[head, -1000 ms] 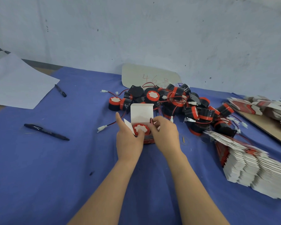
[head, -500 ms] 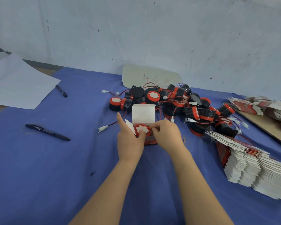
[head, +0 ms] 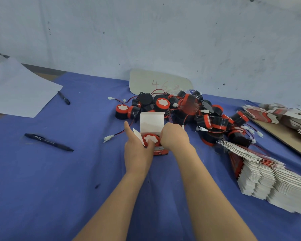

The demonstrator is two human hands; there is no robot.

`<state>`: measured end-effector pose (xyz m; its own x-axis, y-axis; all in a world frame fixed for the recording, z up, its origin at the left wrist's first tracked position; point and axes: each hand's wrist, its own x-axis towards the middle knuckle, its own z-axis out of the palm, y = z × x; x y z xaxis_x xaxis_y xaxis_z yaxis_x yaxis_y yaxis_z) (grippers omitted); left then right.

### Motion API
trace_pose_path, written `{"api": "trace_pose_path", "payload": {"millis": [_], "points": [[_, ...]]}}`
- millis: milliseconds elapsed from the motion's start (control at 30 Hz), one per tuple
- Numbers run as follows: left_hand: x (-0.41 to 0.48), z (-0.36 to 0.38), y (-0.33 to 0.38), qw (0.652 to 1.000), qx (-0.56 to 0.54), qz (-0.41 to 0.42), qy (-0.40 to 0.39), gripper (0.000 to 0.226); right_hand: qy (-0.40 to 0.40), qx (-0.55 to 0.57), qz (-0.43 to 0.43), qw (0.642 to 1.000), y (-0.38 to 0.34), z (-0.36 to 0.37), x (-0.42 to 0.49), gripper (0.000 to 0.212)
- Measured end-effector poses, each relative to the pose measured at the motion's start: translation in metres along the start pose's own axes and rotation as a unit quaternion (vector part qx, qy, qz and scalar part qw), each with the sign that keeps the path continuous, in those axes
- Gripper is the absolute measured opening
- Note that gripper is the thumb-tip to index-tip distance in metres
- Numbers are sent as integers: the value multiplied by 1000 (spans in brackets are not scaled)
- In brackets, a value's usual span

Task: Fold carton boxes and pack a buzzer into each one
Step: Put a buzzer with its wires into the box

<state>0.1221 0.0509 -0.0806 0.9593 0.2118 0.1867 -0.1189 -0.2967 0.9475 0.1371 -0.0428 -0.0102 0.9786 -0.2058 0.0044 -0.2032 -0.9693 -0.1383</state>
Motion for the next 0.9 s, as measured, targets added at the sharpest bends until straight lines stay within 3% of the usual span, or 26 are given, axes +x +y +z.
{"api": "trace_pose_path", "payload": {"millis": [333, 500, 767, 833, 900], "points": [[0, 0, 0, 1000, 0, -1, 0, 91, -29, -63, -37, 997, -2, -3, -1, 29], [-1, -1, 2, 1000, 11, 4, -2, 90, 3, 12, -48, 999, -2, -1, -5, 13], [-2, -3, 3, 1000, 13, 7, -3, 89, 44, 54, -116, 991, 18, 7, -31, 18], [-1, -3, 4, 1000, 12, 6, 2, 84, 44, 27, -134, 990, 23, 11, -35, 21], [-1, -3, 4, 1000, -8, 17, 11, 64, 39, 25, -144, 989, 26, 15, -36, 24]]}}
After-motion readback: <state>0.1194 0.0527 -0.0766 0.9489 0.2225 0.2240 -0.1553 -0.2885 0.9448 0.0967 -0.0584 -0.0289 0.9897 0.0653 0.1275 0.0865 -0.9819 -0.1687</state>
